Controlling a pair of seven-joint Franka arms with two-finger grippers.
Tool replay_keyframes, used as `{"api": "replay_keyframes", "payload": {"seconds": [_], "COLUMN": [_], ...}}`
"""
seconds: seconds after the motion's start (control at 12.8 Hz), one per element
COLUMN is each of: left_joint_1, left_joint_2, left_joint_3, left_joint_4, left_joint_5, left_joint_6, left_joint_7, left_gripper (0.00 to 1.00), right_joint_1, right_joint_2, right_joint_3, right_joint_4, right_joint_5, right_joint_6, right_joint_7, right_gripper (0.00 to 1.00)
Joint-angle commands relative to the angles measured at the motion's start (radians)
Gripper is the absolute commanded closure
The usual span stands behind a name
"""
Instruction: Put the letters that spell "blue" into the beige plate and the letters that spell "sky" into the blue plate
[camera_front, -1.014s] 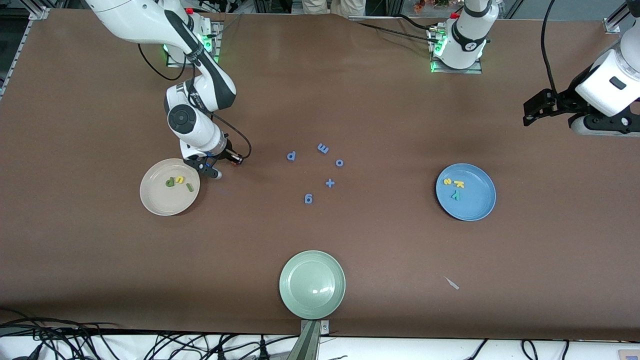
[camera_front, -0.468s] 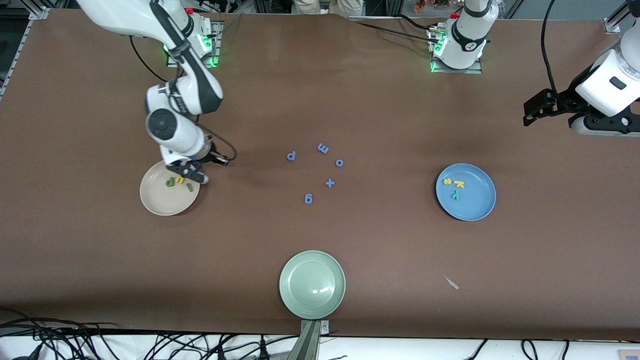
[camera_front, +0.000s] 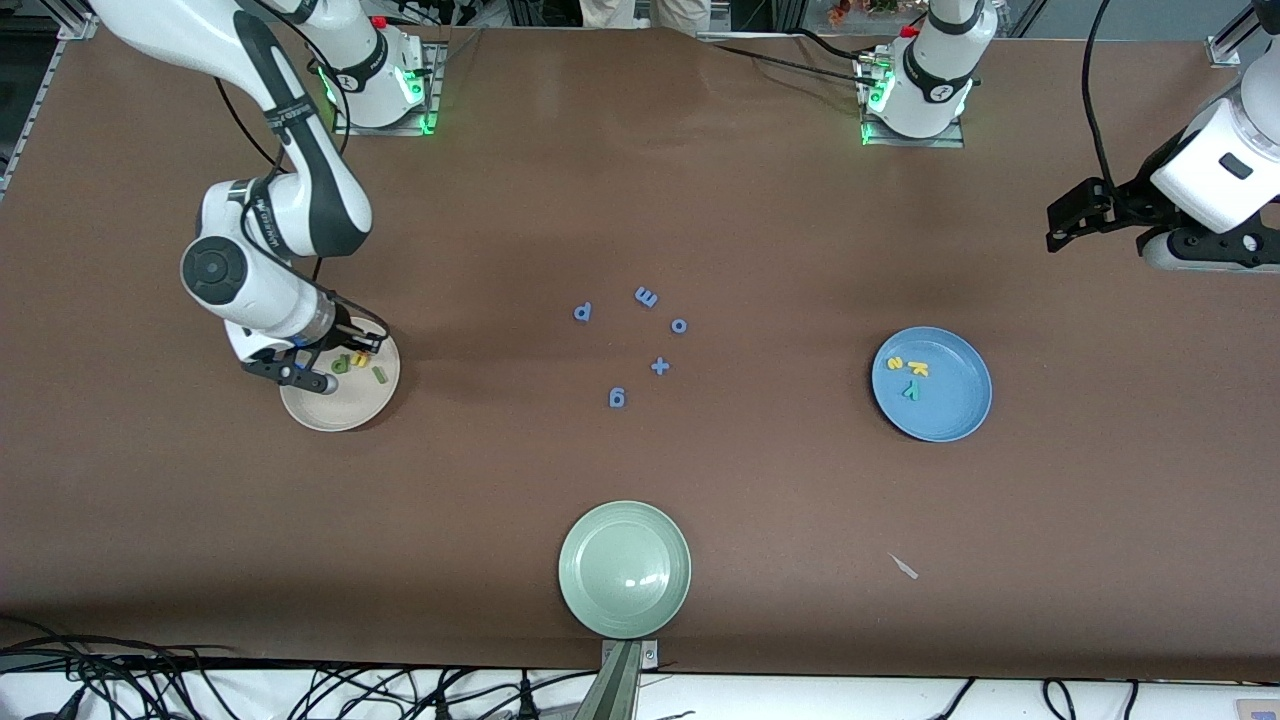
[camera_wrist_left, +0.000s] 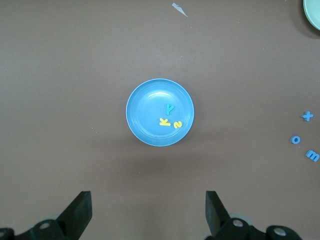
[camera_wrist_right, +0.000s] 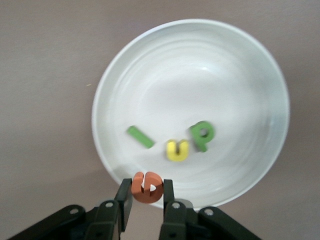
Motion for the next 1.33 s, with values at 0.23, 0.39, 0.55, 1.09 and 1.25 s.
{"api": "replay_keyframes", "payload": {"seconds": [0.23, 0.39, 0.55, 1.09, 1.25], "left_joint_1": [-0.004, -0.004, -0.004, -0.004, -0.004], "left_joint_2": [0.012, 0.012, 0.012, 0.012, 0.011], "left_joint_3": [-0.008, -0.008, -0.008, -0.008, -0.009], "left_joint_4": [0.031, 0.031, 0.031, 0.031, 0.031], "left_joint_5": [0.019, 0.019, 0.019, 0.019, 0.019], "left_joint_6": [-0.022, -0.022, -0.022, -0.022, -0.022], "left_joint_7": [0.003, 0.005, 0.009, 0.011, 0.006], "left_gripper": [0.0, 0.0, 0.0, 0.0, 0.0], "right_joint_1": [-0.005, -0.005, -0.008, -0.046, -0.043], "right_joint_2": [-0.003, -0.009, -0.003, 0.019, 0.026], "right_joint_3": [-0.026, -0.028, -0.045, -0.062, -0.059], "right_joint_4": [0.06, 0.152, 0.317, 0.572, 0.638], "right_joint_5": [0.009, 0.009, 0.009, 0.007, -0.001], "right_joint_6": [-0.033, -0.143, -0.326, -0.409, -0.426], "right_joint_7": [-0.024, -0.024, -0.029, -0.128, -0.139], "right_gripper": [0.0, 0.0, 0.0, 0.0, 0.0]}}
